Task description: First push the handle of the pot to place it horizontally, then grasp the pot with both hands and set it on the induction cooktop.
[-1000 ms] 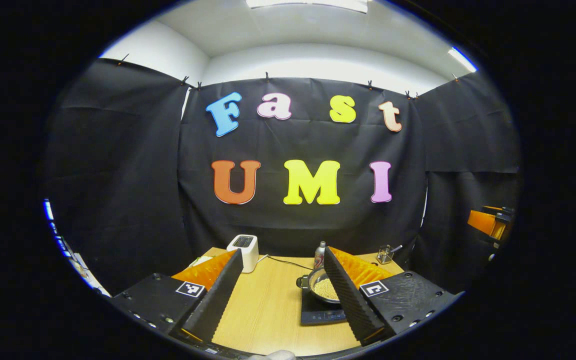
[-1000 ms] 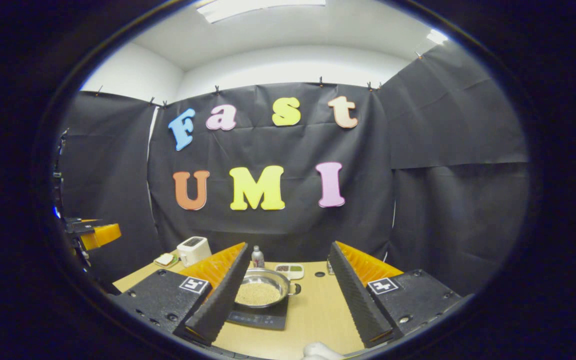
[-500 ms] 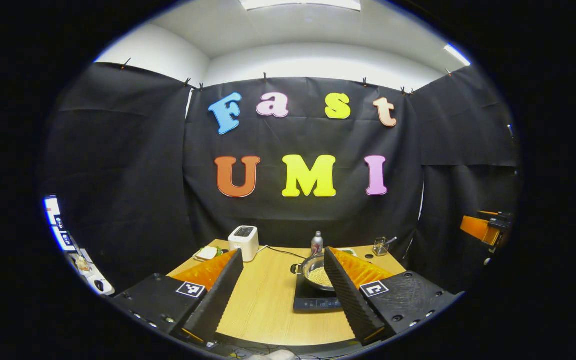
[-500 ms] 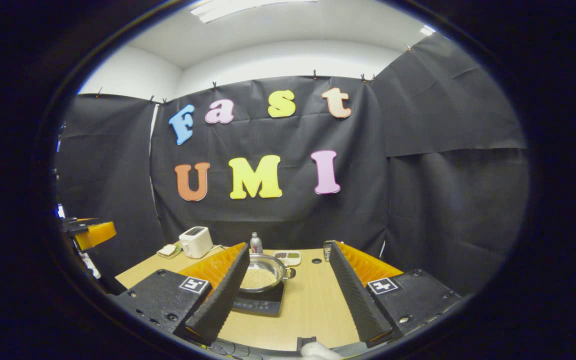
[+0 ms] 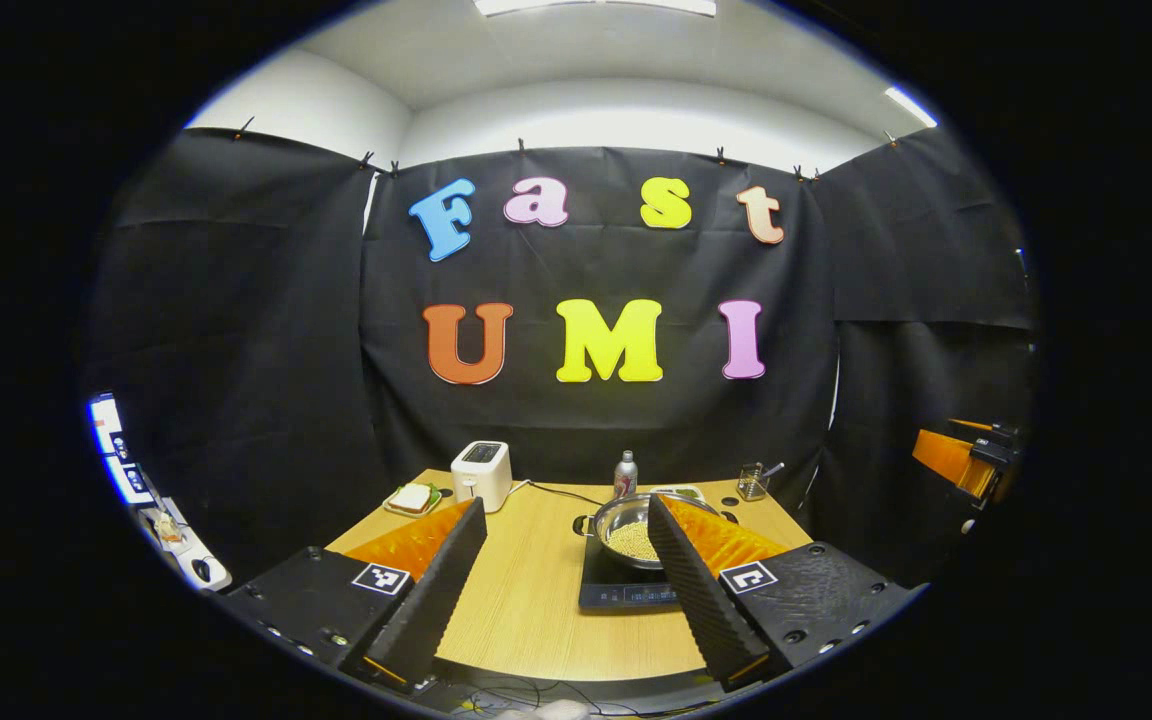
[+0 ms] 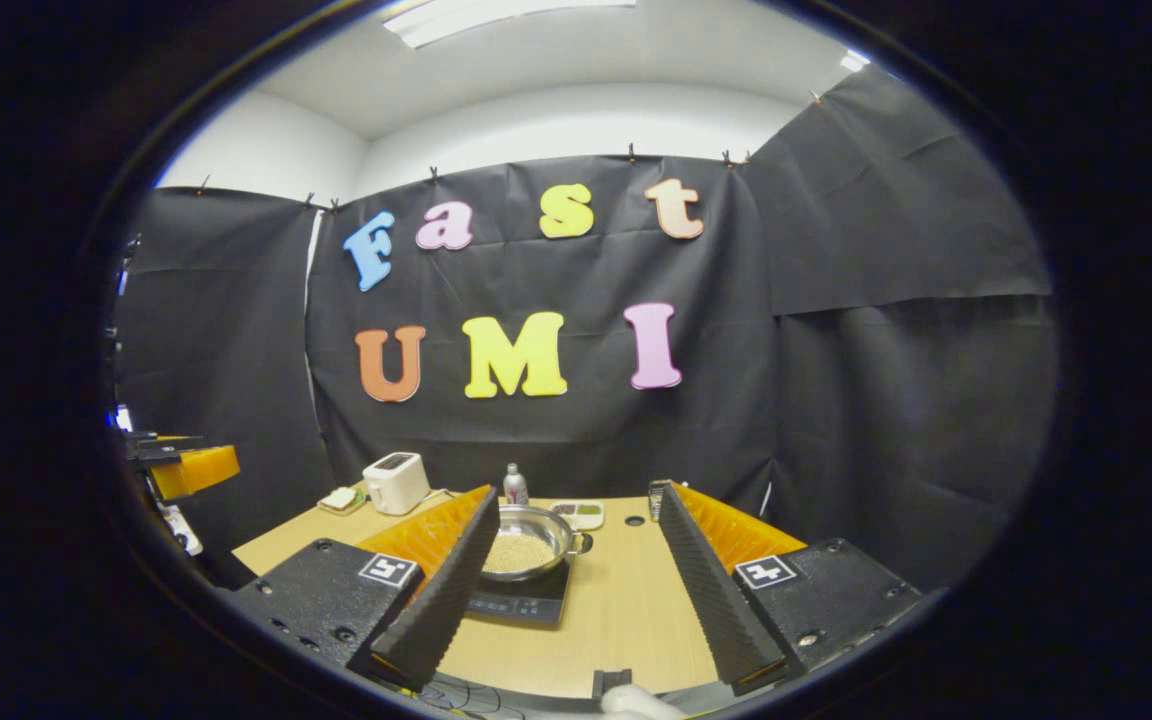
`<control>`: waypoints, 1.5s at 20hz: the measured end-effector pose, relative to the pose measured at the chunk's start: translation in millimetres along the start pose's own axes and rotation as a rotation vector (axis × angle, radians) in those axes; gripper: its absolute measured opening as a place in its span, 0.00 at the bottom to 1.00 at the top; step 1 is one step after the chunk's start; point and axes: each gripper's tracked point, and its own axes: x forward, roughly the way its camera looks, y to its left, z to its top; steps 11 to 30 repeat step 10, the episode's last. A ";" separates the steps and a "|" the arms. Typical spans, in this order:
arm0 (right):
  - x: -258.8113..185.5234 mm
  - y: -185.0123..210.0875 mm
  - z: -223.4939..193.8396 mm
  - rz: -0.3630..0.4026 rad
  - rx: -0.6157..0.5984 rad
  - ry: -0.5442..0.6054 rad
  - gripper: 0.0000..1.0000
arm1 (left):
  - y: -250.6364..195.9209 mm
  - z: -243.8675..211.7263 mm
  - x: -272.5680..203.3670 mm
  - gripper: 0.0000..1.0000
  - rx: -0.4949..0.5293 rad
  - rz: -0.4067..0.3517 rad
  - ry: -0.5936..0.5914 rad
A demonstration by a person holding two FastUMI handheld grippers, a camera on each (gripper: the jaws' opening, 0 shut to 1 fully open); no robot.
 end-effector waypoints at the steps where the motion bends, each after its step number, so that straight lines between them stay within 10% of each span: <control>1: -0.6 0.0 -1.2 0.000 0.001 0.004 1.00 | -1.1 -1.1 0.4 0.97 0.000 -0.003 0.003; 30: -1.0 11.9 -0.8 0.008 -0.007 0.007 1.00 | -6.2 -3.0 0.8 1.00 0.003 -0.036 0.005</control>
